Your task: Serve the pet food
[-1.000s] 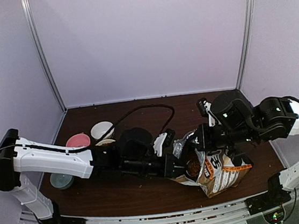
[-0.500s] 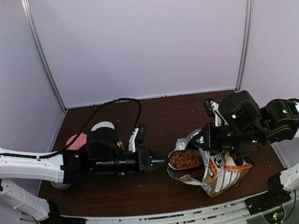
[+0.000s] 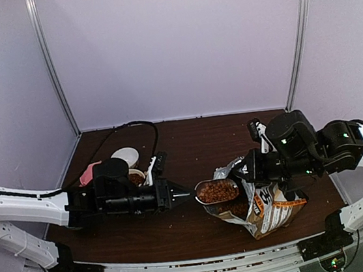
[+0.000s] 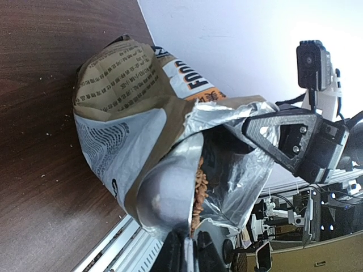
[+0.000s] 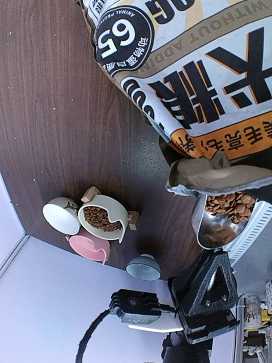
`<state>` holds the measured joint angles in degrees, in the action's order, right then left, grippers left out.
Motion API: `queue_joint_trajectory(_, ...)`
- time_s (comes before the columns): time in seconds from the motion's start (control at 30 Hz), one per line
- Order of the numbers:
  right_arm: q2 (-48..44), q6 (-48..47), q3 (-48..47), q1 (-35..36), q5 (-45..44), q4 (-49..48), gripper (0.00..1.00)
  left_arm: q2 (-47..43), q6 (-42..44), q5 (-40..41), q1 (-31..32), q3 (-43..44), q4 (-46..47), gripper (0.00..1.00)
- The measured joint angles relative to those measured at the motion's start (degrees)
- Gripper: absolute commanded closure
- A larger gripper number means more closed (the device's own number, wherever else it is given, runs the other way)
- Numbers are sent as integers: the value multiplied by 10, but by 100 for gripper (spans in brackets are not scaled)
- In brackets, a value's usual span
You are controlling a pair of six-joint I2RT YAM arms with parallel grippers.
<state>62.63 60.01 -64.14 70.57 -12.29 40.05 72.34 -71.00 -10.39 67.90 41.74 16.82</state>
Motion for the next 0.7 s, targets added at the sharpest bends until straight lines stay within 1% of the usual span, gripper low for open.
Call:
queue_joint_trajectory(0.13,-1,0,0,0,-3,1,100,-5,-2,-10,-5,-6,9,100)
queue_joint_trajectory(0.43,-4,2,0,0,-15,5,100,-6,-42,-49,-11,-24,63,100)
queue_joint_trajectory(0.57,-4,2,0,0,-17,5,100,4,-55,-64,-12,-24,92,100)
queue_joint_trajectory(0.7,-6,3,0,0,-18,7,100,10,-64,-75,-12,-24,103,100)
